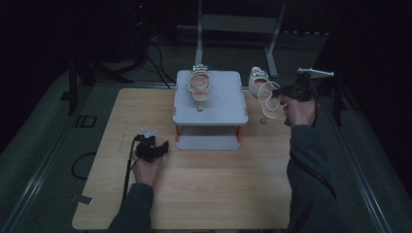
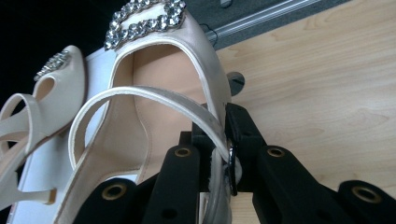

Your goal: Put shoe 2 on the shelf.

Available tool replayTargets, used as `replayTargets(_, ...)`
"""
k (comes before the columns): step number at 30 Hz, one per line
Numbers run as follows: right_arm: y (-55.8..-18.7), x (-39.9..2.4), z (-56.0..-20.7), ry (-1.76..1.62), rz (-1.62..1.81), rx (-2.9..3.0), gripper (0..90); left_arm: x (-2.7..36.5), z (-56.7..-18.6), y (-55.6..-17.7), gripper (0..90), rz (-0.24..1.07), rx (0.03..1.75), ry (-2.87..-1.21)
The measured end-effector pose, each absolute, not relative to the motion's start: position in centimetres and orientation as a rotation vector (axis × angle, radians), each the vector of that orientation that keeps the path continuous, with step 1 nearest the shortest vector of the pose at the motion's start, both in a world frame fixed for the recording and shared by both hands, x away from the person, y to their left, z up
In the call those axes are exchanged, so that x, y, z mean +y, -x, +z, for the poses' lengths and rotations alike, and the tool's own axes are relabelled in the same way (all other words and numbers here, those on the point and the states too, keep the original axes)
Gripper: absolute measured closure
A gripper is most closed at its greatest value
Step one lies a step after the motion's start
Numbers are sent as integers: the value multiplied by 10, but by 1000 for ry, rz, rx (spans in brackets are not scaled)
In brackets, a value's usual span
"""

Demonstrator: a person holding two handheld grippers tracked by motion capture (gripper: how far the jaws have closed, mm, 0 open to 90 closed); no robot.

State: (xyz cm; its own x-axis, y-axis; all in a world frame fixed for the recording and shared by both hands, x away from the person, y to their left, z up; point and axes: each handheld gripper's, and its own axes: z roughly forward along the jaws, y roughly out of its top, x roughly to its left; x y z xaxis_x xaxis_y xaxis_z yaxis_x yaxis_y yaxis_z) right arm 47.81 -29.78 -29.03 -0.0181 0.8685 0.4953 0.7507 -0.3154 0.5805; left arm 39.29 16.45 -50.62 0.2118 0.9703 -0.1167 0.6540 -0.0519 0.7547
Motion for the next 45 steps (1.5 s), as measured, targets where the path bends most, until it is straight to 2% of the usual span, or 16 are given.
replayTargets(19,-486,-247,-249,-2028,1269,1793,835,165,-506,-393,415,564,1516,-1782)
replayTargets(45,-507,-178,-255,-2037,1130,1844,833,166,-506,-393,415,557,1510,-1783)
